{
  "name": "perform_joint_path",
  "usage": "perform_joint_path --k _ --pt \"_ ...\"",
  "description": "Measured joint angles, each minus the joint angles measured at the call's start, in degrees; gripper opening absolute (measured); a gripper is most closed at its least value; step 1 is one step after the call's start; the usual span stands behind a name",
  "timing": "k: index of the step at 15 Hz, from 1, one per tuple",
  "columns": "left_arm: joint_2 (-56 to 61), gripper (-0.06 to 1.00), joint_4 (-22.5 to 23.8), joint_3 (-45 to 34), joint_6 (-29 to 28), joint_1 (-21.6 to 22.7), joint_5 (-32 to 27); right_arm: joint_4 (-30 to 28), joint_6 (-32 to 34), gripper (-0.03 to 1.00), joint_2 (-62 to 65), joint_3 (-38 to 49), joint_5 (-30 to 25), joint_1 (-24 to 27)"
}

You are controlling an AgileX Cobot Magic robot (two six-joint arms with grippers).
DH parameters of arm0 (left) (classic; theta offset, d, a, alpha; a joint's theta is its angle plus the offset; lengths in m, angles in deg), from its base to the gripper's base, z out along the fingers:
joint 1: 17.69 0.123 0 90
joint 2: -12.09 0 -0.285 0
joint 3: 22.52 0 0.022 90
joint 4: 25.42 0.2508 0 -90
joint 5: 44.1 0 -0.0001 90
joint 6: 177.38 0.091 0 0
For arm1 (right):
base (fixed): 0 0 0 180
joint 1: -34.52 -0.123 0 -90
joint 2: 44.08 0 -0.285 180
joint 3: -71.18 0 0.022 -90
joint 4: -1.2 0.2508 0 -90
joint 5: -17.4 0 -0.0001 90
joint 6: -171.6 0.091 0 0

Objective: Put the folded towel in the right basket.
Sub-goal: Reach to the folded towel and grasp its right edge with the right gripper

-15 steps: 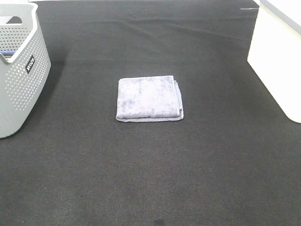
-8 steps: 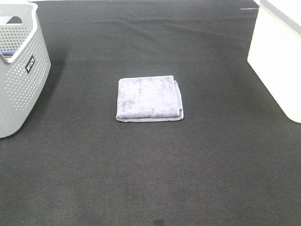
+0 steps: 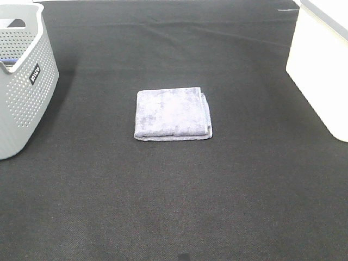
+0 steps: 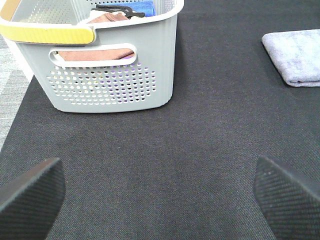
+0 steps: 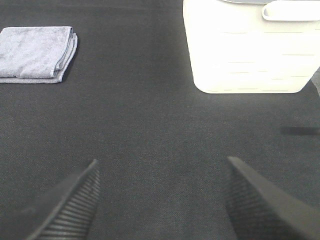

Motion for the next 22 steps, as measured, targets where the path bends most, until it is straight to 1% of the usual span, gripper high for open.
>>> perform_joint_path --k 22 --pt "0.0 0.97 0.0 0.0 0.0 0.0 0.0 0.0 0.0 0.66 0.0 0.0 0.0 0.0"
